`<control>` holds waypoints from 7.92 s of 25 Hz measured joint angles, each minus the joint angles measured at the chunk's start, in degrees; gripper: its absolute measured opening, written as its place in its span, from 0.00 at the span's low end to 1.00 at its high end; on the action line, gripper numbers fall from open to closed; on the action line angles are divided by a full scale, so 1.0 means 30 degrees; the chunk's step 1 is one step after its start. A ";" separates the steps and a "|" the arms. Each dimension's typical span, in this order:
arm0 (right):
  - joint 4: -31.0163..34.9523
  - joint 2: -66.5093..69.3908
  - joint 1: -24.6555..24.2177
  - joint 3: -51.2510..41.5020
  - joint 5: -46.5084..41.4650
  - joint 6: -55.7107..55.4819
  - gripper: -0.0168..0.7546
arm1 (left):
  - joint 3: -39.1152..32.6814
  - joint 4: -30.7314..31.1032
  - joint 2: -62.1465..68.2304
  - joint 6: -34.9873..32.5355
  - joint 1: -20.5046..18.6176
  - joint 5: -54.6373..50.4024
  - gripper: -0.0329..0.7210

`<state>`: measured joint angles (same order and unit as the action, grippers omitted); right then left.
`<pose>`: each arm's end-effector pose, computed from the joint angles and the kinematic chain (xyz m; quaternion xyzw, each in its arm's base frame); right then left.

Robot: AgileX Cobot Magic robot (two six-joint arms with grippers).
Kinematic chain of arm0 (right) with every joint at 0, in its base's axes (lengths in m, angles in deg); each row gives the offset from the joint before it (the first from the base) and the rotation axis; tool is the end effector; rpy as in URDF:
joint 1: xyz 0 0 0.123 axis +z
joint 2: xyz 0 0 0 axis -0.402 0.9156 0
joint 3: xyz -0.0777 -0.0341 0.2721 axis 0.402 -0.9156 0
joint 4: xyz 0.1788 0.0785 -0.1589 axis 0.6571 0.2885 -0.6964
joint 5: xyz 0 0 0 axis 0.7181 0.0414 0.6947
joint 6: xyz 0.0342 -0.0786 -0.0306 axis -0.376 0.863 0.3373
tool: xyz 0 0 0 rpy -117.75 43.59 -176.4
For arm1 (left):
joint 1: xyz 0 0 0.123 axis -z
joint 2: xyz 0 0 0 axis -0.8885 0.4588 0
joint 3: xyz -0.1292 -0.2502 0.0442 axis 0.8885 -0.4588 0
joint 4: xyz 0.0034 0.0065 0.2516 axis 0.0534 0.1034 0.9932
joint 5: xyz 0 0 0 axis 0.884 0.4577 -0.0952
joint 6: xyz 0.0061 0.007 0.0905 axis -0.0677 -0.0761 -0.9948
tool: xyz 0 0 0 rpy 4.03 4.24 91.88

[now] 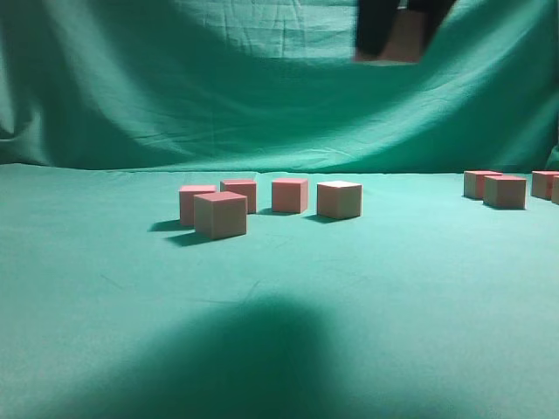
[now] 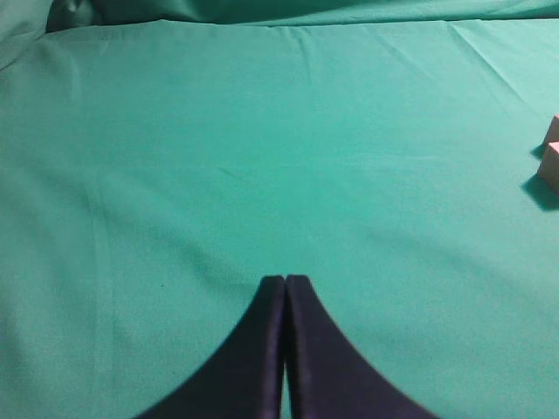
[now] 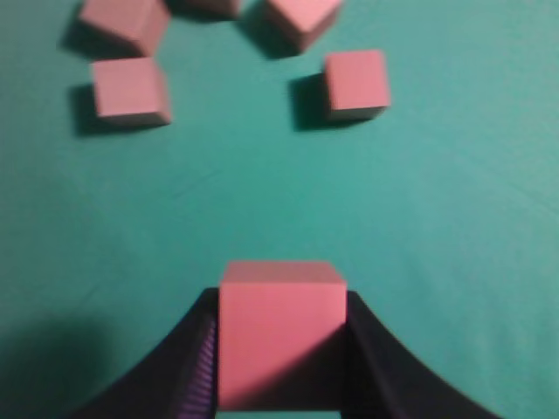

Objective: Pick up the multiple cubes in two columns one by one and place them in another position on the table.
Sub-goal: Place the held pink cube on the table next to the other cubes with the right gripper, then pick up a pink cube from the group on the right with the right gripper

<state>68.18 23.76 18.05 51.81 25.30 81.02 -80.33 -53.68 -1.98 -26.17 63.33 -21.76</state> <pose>0.2404 0.2025 0.2744 -0.3080 0.9292 0.0322 0.2017 0.0528 0.0000 0.1774 0.0130 0.7933 0.0076 0.6086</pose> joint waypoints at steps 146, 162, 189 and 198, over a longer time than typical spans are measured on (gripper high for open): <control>-0.1574 0.4092 -0.9466 0.4085 -0.0570 -0.2884 0.70 | 0.0000 0.0000 0.0000 0.0000 0.0000 0.0000 0.04; -0.0120 0.9305 -1.0695 0.6175 0.2751 -0.1386 0.70 | 0.0000 0.0000 0.0000 0.0000 0.0000 0.0000 0.04; 0.0092 0.9012 -1.0410 0.7105 0.0304 -0.0930 0.36 | 0.0000 0.0000 0.0000 0.0000 0.0000 0.0000 0.04; 0.0653 0.3480 -0.7278 0.7105 -0.4646 -0.0968 0.36 | 0.0000 0.0000 0.0000 0.0000 0.0000 0.0000 0.04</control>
<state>70.13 34.20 -3.78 73.12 11.37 78.11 -80.33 -53.68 -1.98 -26.17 63.33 -21.76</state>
